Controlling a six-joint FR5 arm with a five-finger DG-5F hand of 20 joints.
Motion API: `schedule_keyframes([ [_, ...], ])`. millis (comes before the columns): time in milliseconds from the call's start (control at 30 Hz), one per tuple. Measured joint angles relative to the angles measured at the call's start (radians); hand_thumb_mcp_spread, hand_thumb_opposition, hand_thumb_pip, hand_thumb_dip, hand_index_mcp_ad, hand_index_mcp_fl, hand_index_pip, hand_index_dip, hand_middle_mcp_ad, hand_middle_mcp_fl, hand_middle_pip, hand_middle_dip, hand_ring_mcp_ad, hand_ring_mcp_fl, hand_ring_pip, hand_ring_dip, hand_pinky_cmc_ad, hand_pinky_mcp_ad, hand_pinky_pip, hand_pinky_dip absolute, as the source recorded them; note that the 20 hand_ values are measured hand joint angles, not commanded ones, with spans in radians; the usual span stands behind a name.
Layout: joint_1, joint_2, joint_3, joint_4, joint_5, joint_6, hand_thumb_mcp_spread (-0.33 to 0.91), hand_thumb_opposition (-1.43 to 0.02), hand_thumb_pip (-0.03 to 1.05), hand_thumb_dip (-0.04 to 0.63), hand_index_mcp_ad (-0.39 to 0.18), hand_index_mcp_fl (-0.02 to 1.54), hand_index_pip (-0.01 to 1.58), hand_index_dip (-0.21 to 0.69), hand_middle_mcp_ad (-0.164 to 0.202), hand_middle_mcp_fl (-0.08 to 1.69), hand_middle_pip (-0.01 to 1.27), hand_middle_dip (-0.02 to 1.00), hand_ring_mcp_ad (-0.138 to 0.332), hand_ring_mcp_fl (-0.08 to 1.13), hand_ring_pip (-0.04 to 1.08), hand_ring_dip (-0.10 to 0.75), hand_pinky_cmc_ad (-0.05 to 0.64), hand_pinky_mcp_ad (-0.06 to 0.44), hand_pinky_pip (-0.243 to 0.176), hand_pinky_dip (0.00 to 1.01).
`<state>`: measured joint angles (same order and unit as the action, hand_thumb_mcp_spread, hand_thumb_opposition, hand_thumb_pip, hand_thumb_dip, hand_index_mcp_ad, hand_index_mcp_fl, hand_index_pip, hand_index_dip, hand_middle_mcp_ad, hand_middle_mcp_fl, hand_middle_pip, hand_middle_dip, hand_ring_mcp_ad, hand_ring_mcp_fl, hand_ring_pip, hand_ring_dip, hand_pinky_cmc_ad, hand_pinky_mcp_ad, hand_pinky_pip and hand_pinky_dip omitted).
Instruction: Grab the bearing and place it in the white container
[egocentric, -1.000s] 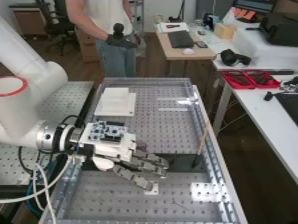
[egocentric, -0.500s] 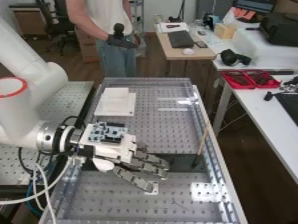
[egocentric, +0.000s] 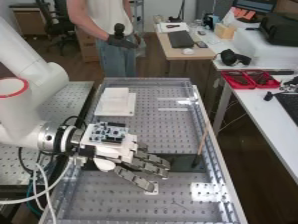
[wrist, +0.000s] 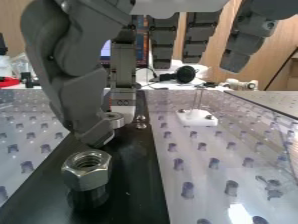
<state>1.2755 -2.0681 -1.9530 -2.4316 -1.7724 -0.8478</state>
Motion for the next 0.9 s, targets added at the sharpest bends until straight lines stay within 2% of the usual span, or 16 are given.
schedule_keyframes([
  [800, -0.002, -0.004, 0.013, -0.011, -0.009, -0.008, 0.46, -0.87, 0.58, 0.302, -0.117, 0.24, 1.44, 0.136, 0.065, 0.05, 0.15, 0.19, 0.113, 0.01, 0.1, 0.08, 0.353, 0.278, -0.061, 0.18],
  [900, -0.001, 0.0, 0.014, -0.011, -0.01, -0.009, 0.49, -0.89, 0.51, 0.3, -0.119, 0.28, 1.44, 0.136, 0.065, 0.05, 0.15, 0.19, 0.113, 0.01, 0.1, 0.08, 0.354, 0.278, -0.058, 0.18],
])
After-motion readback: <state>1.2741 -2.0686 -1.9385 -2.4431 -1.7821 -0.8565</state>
